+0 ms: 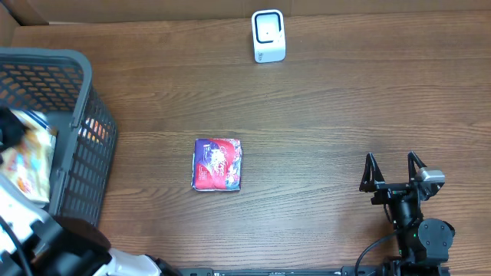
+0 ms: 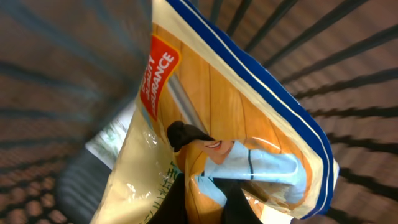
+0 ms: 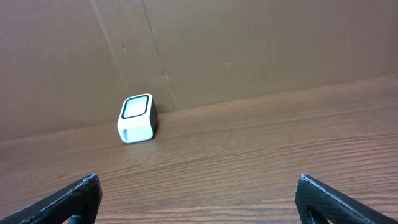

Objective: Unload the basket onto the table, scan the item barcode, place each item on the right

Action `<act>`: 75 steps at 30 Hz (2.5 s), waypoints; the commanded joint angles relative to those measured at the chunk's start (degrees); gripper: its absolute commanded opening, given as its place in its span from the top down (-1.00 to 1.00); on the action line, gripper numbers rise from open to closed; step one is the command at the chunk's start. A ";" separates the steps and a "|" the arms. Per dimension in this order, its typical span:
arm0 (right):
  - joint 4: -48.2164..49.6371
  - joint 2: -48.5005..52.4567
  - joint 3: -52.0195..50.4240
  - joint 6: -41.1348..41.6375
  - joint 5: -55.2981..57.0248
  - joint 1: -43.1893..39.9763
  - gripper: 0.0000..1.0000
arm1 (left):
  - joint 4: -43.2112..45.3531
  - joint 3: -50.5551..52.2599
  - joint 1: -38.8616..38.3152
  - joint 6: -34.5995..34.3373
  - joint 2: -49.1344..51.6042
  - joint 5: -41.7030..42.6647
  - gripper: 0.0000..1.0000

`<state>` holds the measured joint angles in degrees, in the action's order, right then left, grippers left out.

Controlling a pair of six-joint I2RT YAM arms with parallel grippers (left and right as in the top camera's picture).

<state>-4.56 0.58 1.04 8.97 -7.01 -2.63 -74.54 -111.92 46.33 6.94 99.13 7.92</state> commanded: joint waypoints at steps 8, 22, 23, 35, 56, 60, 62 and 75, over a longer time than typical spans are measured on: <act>0.24 -0.42 -0.59 -0.46 0.55 -0.11 -1.00 | -8.41 -15.30 -15.78 0.35 -15.06 17.38 0.92; 0.24 -0.42 -0.59 -0.46 0.55 -0.11 -1.00 | 4.42 19.15 -65.99 -3.72 -15.39 5.05 0.92; 0.24 -0.42 -0.59 -0.46 0.55 -0.11 -1.00 | 9.14 23.67 -68.22 -5.29 -15.21 3.93 0.91; 0.24 -0.42 -0.59 -0.46 0.55 -0.11 -1.00 | 43.65 47.34 -77.20 -10.99 -1.99 0.48 0.92; 0.24 -0.42 -0.59 -0.46 0.55 -0.11 -1.00 | 6.84 -4.24 -67.17 -14.14 -22.05 -27.04 -0.99; 0.24 -0.42 -0.59 -0.46 0.55 -0.11 -1.00 | -0.92 -4.85 -53.55 -20.70 -24.28 -27.80 -1.00; 0.24 -0.42 -0.59 -0.46 0.55 -0.11 -1.00 | -4.15 -4.81 -46.10 -23.65 -24.22 -27.87 -0.99; 0.24 -0.42 -0.59 -0.46 0.55 -0.11 -1.00 | -0.90 7.85 -13.25 -34.77 -12.35 -24.41 -1.00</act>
<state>-4.56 0.58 1.04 8.95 -7.03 -2.63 -76.49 -107.55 29.63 -21.15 83.24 -15.68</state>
